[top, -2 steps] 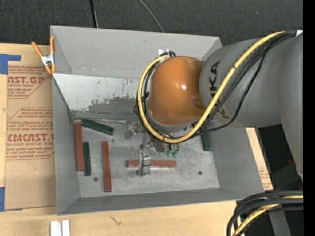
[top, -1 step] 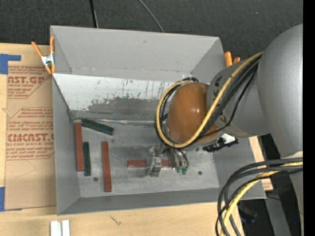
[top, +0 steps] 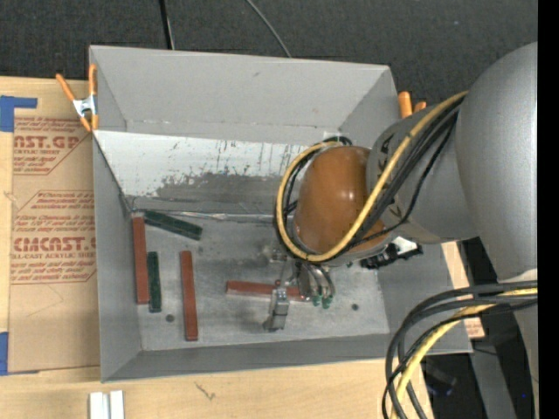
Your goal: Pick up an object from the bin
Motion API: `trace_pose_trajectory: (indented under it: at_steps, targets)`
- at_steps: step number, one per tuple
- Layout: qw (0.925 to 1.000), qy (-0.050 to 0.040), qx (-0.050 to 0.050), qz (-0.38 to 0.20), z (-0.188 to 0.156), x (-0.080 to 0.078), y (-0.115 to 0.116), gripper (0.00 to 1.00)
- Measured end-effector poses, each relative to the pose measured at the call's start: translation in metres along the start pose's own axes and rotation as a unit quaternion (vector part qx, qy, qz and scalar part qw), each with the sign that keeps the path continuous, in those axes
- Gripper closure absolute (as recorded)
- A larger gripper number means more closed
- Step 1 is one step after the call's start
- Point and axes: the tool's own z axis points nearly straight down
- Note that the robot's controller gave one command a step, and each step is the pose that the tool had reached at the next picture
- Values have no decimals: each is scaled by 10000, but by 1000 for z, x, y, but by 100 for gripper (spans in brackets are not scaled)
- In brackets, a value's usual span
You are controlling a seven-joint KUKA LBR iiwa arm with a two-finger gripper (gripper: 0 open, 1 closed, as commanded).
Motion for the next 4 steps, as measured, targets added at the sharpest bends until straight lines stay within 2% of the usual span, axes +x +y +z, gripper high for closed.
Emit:
trace_pose_trajectory:
  at_steps: [1, 2, 3, 4]
  targets:
    - [10000, 0, -2, 1, 0, 0, 0, 100]
    - [10000, 0, -2, 1, 0, 0, 0, 0]
    - [10000, 0, -3, 1, 0, 0, 0, 0]
    - [9821, -10, 1, -1886, 21, 2, 16, 100]
